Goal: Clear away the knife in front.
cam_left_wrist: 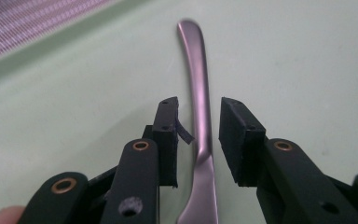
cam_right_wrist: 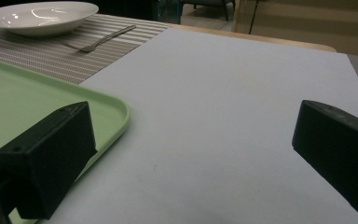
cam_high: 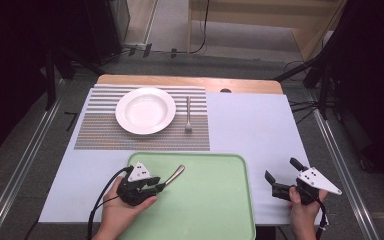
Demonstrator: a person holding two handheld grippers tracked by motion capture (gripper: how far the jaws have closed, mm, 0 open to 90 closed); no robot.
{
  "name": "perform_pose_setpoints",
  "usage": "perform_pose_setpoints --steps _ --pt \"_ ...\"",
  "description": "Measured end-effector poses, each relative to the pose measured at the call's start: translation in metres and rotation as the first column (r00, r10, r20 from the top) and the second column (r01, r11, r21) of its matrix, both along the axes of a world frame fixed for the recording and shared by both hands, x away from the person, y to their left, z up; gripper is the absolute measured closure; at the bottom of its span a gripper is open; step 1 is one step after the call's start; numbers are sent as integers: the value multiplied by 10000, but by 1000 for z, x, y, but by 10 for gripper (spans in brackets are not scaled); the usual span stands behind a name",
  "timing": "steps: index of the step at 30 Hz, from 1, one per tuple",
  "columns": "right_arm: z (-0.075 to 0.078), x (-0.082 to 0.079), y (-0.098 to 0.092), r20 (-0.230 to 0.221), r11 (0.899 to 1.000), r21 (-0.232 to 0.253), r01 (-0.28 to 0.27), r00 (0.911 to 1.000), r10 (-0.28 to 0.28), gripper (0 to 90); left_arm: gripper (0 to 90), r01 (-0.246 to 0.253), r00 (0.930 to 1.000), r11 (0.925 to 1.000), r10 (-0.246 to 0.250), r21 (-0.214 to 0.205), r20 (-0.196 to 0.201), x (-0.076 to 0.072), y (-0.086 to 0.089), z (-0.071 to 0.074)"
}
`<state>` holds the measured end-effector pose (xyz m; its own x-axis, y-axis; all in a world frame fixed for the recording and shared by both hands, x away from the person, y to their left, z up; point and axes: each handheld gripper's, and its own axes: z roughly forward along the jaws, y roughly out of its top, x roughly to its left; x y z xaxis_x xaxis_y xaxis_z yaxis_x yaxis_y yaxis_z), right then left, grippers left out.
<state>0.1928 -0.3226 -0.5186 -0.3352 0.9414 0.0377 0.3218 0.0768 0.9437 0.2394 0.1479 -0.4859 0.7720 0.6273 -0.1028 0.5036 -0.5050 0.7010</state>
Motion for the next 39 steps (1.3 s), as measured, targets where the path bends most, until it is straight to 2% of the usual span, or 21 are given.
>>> perform_pose_setpoints --steps 1,4,5,6,7,8,10,11,13,15,16,22,33,35,39 --pt "0 0 0 -7 10000 0 8 10000 -8 0 724 121 9999 9999 -121 12 106 0 -3 1" --pt "0 0 0 -6 10000 -32 9 10000 -9 0 837 779 9969 9967 -780 243 49 -1 -18 0" --pt "0 0 0 -6 10000 -32 9 10000 -9 0 878 779 9969 9967 -780 243 49 -1 -18 0" --pt "0 0 1 -29 10000 -10 23 10000 -23 0 893 1181 9930 9914 -1184 570 21 -3 -30 -4" --pt "0 0 1 -22 10000 -8 25 10000 -25 0 895 1338 9909 9877 -1343 814 7 -3 -35 -6" --pt "0 0 1 -40 10000 4 48 10000 -48 0 895 1363 9905 9851 -1376 1052 56 -3 -40 -8" --pt "0 0 1 -22 10000 4 51 10000 -51 0 896 1384 9901 9829 -1400 1218 48 -3 -43 -10" --pt "0 -1 0 -14 10000 1 28 10000 -28 0 897 1322 9911 9845 -1332 1152 18 -1 -44 -11" --pt "0 -1 0 -14 10000 10 6 10000 -6 0 898 1073 9934 9835 -1119 1456 240 2 -42 -9" --pt "0 -1 1 -14 10000 18 7 10000 -7 0 899 1045 9940 9844 -1079 1416 166 4 -40 -9" --pt "0 -1 1 -9 10000 19 -10 10000 10 0 899 980 9951 9874 -991 1245 28 6 -35 -10" --pt "0 0 0 -40 10000 -19 82 10000 -82 0 899 797 9968 9905 -795 1123 -63 8 -24 -9" --pt "0 0 1 -228 9983 -9 575 9981 -575 0 899 523 9986 9918 -525 1168 -19 10 -1 -8" --pt "-1 0 1 -225 9983 -52 576 9981 -578 0 899 372 9992 9918 -384 1220 80 11 2 -8" --pt "-1 0 1 -172 9985 -67 541 9984 -542 0 899 240 9997 9924 -242 1210 -5 13 7 -7"
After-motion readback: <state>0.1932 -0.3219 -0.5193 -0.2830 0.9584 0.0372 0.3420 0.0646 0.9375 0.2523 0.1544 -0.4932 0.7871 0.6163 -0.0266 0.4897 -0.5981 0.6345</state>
